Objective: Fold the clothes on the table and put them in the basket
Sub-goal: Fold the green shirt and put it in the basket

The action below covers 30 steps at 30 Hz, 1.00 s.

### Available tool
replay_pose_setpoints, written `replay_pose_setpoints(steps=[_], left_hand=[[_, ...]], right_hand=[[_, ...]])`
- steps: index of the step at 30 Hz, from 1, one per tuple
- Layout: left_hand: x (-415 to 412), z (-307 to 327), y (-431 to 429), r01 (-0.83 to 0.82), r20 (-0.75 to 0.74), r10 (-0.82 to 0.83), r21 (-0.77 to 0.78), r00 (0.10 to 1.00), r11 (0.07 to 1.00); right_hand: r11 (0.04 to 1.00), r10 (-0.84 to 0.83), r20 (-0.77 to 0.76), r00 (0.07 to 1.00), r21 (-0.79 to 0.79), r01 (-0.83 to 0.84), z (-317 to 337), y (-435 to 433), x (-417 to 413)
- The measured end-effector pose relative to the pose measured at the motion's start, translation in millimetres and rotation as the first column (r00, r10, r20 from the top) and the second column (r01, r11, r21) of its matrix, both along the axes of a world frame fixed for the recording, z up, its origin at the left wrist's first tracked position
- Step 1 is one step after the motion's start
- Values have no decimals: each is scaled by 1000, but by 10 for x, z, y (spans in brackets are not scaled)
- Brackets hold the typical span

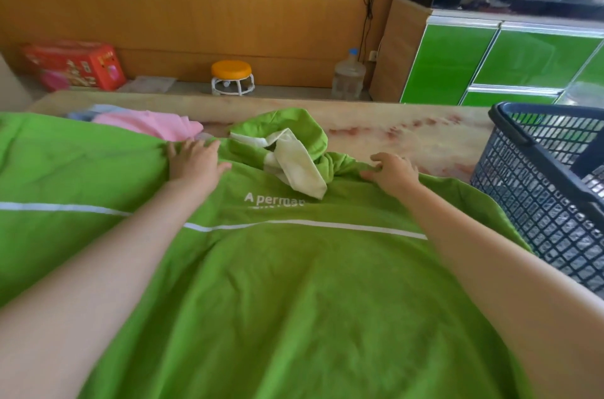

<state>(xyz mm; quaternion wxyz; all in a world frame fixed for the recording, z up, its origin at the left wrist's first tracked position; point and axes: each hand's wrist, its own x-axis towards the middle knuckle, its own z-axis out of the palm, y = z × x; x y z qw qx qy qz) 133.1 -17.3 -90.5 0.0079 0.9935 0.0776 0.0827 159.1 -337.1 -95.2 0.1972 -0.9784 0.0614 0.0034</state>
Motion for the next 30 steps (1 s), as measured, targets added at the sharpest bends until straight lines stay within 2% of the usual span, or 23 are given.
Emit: replay_pose_setpoints(steps=[2, 5, 7, 10, 11, 13, 15, 16, 18, 20, 22, 23, 24, 26, 28, 30], left_hand=[[127, 2, 34, -28, -73, 30, 24, 997, 999], [226, -24, 34, -60, -91, 65, 66, 994, 996], [281, -9, 18, -33, 0, 33, 67, 999, 997], [349, 50, -62, 22, 264, -22, 6, 964, 1000], [354, 38, -89, 21, 301, -15, -17, 954, 1000], [325, -84, -137, -7, 226, 14, -31, 974, 999], [269, -235, -156, -41, 129, 42, -13, 991, 999], [248, -273, -155, -38, 128, 38, 1, 991, 999], [161, -199, -216, 24, 179, -28, 24, 983, 999], [14, -65, -350, 140, 184, -131, -34, 974, 990], [-182, 18, -478, 235, 68, -227, -159, 972, 959], [-286, 16, -521, 253, -52, -267, -193, 962, 948], [-380, -8, -554, 250, -214, -291, -199, 933, 948], [-518, -120, -577, 235, -498, -287, -166, 818, 958], [-610, -273, -558, 250, -555, -270, -113, 787, 962], [-663, -391, -533, 272, -490, -293, -115, 821, 955]], right_hand=[[999, 23, -3, 1000, -48, -23, -38, -15, 85], [987, 50, 39, 998, -155, -43, -83, 9, 135], [983, 25, 179, 984, -183, 9, -51, 13, 161], [974, -31, 384, 923, -197, 115, 44, 37, 205], [967, -36, 388, 921, -219, 130, 44, 56, 222], [964, -46, 249, 967, -242, 108, -21, 100, 242], [981, -71, 81, 994, -172, 84, -129, 139, 229], [990, -72, 63, 995, -116, 79, -144, 165, 212], [1000, -12, 123, 992, -7, 13, -65, 252, 166], [988, 90, 187, 978, 109, -112, 75, 405, 96], [959, 153, 177, 972, 211, -189, 185, 603, 21], [952, 178, 137, 974, 225, -206, 225, 721, -42], [957, 202, 112, 973, 187, -220, 225, 826, -83], [972, 232, 108, 967, 18, -235, 174, 1003, -143], [981, 192, 169, 967, -14, -193, 104, 1134, -149], [976, 101, 255, 962, 162, -145, 154, 1180, -118]])
